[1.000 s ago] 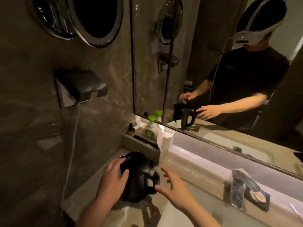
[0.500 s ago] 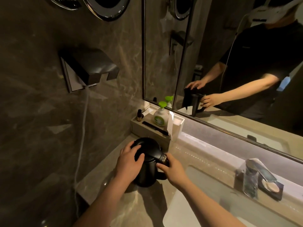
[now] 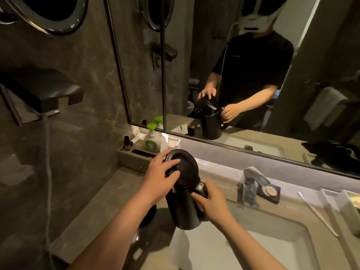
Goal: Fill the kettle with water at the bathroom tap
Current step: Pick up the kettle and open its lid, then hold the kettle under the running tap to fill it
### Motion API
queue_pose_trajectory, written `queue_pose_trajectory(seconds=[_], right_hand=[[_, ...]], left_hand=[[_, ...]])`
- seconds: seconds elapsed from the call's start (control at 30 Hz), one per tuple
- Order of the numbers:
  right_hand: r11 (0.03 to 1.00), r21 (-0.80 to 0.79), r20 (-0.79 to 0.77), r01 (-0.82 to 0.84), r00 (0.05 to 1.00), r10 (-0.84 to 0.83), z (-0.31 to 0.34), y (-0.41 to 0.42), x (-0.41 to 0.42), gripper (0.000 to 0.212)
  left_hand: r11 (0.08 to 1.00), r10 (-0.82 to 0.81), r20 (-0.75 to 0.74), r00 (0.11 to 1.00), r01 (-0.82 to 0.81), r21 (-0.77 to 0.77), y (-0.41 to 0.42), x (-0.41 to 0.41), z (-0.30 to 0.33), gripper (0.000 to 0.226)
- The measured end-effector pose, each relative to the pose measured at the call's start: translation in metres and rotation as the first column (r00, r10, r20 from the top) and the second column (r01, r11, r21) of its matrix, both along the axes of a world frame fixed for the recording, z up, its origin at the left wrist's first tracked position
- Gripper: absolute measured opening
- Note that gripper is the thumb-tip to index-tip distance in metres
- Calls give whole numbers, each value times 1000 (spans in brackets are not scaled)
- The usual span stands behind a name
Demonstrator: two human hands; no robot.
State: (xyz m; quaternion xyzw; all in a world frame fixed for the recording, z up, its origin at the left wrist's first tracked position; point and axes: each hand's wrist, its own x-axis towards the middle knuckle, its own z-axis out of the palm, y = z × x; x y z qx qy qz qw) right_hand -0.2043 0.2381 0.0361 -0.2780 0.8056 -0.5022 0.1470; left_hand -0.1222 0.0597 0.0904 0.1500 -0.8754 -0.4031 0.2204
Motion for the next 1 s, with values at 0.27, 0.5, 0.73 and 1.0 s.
queue_pose_trajectory(seconds=[0.27, 0.5, 0.73, 1.0], right_hand=[[973, 22, 111, 231, 966, -232, -26, 104, -1, 21], [895, 129, 157, 427, 882, -444, -51, 203, -11, 16], [858, 152, 235, 491, 825, -514, -79, 239, -28, 14], [844, 132, 342, 520, 775, -531, -115, 226, -60, 15]], left_hand=[[949, -306, 7, 952, 304, 83, 91, -44, 13, 45], [932, -355, 139, 925, 339, 126, 127, -90, -37, 39], [902, -382, 345, 857, 427, -62, 160, -156, -65, 42], [808, -365, 397, 842, 498, -314, 173, -231, -88, 46]])
